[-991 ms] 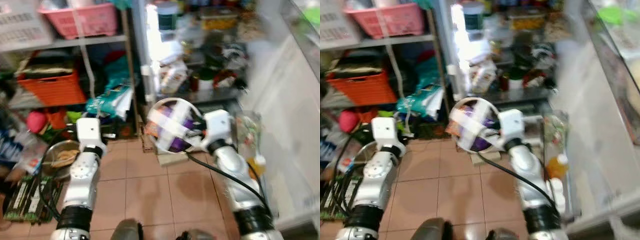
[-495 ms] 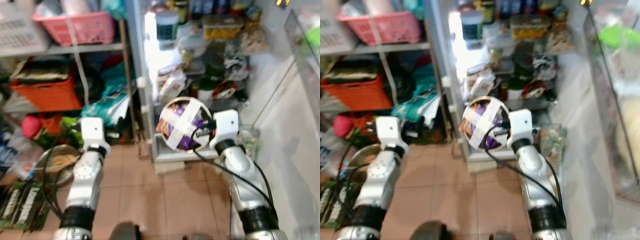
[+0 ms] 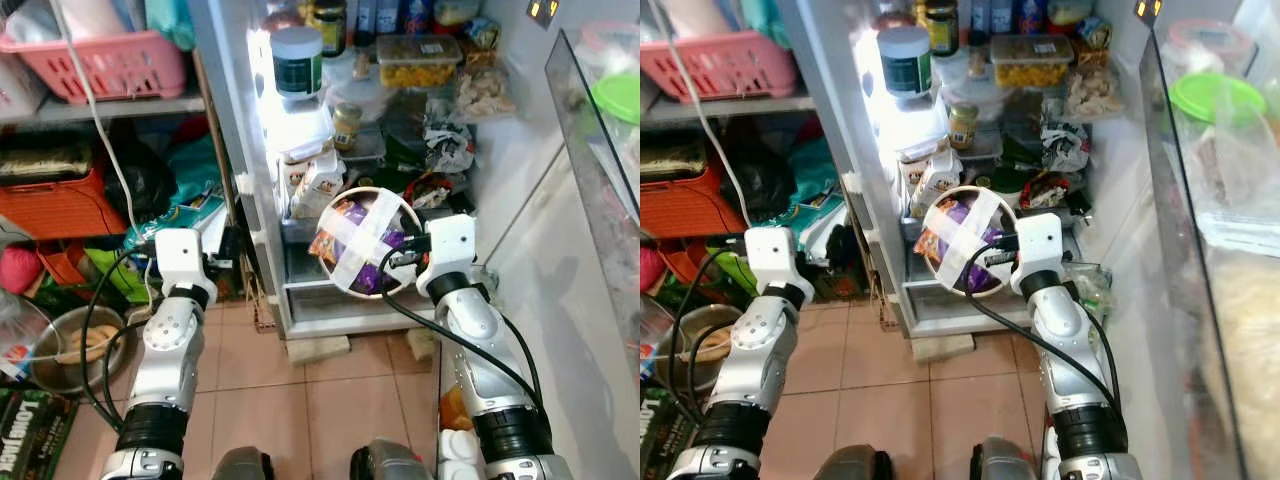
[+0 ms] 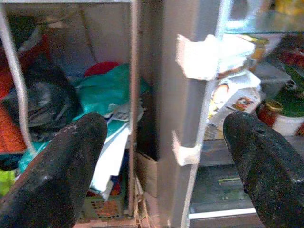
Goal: Restocking fridge
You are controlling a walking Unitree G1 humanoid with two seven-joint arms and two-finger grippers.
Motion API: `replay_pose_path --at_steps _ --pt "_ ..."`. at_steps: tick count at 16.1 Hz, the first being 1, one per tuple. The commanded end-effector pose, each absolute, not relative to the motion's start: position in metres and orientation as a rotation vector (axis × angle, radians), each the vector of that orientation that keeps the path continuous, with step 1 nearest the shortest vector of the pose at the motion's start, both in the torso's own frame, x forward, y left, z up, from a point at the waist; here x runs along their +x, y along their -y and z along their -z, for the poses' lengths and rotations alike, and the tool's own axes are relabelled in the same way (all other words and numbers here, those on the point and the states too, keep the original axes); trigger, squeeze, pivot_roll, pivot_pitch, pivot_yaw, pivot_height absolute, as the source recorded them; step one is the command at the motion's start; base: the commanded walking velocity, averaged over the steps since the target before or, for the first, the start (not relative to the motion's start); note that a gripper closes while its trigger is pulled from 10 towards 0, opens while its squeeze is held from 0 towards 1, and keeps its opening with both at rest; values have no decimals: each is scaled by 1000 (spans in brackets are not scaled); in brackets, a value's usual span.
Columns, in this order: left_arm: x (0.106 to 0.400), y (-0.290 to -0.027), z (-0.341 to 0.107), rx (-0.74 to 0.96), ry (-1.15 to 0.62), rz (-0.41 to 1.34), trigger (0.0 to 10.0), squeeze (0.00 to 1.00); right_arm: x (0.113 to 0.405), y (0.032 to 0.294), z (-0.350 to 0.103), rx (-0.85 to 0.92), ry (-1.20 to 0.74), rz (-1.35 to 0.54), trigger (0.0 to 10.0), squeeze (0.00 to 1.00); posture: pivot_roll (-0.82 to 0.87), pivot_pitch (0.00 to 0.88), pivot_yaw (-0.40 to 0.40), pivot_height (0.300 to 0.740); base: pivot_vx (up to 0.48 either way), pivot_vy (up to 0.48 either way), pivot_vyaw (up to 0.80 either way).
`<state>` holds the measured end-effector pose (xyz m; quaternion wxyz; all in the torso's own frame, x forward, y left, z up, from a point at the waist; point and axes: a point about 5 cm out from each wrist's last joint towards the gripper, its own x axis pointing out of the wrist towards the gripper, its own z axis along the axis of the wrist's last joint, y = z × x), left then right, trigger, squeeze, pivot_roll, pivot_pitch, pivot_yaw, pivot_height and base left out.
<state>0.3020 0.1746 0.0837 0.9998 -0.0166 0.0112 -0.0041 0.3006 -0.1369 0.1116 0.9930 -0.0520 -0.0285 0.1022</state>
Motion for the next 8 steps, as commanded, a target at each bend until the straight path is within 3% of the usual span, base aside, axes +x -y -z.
replay_pose_path --at_steps 1,5,8 --pt "301 -182 -83 -40 -34 -23 10000 0 302 127 -117 -91 91 -237 10000 0 41 67 18 740 0 0 0" --pt "301 -181 -83 -21 -29 -12 10000 0 303 127 -119 -91 101 -232 10000 0 39 66 17 740 0 0 0" --pt "301 -181 -83 -20 -26 -9 10000 0 302 127 -120 -95 106 -226 10000 0 37 67 19 740 311 0 0"
